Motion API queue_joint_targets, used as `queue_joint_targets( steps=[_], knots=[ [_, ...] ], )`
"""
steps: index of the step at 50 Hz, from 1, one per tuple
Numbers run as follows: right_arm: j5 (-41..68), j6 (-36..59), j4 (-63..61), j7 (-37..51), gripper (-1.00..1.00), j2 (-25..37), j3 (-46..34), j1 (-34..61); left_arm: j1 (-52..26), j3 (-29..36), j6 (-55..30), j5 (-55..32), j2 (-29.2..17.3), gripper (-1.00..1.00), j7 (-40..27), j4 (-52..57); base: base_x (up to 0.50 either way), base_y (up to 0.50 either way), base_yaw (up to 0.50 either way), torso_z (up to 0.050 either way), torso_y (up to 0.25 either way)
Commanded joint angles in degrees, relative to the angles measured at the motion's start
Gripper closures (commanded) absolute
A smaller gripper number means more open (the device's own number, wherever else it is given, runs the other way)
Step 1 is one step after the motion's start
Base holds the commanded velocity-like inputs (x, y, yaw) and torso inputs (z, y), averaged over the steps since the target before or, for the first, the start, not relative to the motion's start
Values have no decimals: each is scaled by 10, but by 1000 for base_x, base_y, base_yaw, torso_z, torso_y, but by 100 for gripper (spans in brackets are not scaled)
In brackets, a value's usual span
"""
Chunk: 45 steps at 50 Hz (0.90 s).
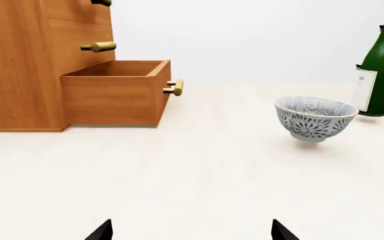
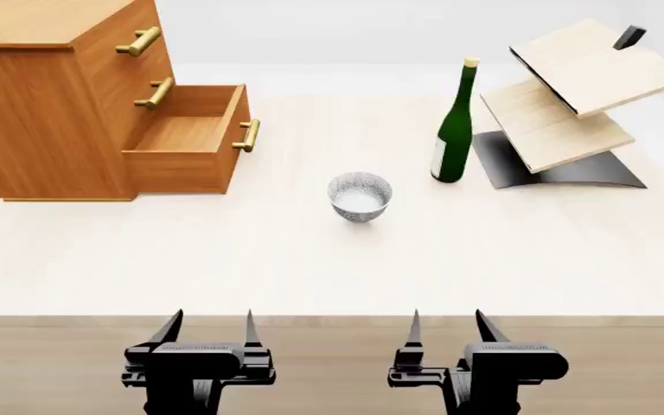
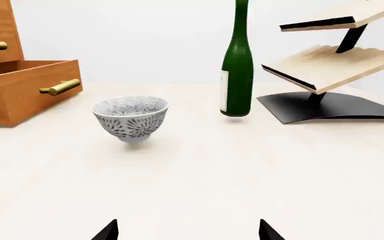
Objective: Put the bowl on top of the cabinet.
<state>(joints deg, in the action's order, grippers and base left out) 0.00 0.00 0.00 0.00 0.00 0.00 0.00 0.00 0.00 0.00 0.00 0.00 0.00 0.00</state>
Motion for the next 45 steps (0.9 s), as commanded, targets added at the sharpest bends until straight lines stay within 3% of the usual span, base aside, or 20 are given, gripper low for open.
queue_joint_targets(
  steps=[1, 23, 37, 45],
  knots=[
    [9, 2, -3, 13, -100, 9, -11, -2, 2, 9, -6, -11, -10, -100, -9, 8, 0, 0, 0, 0, 0],
    [48, 12, -47, 41, -100, 40, -39, -17, 22, 43, 19, -21, -41, -100, -47, 48, 0, 0, 0, 0, 0],
    [48, 69, -234, 60, -100, 66, -51, -71, 77, 17, -51, -70, -72, -100, -60, 254, 0, 0, 0, 0, 0],
    [52, 93, -289, 68, -100, 77, -54, -84, 89, 12, -71, -84, -83, -100, -66, 295, 0, 0, 0, 0, 0]
  ],
)
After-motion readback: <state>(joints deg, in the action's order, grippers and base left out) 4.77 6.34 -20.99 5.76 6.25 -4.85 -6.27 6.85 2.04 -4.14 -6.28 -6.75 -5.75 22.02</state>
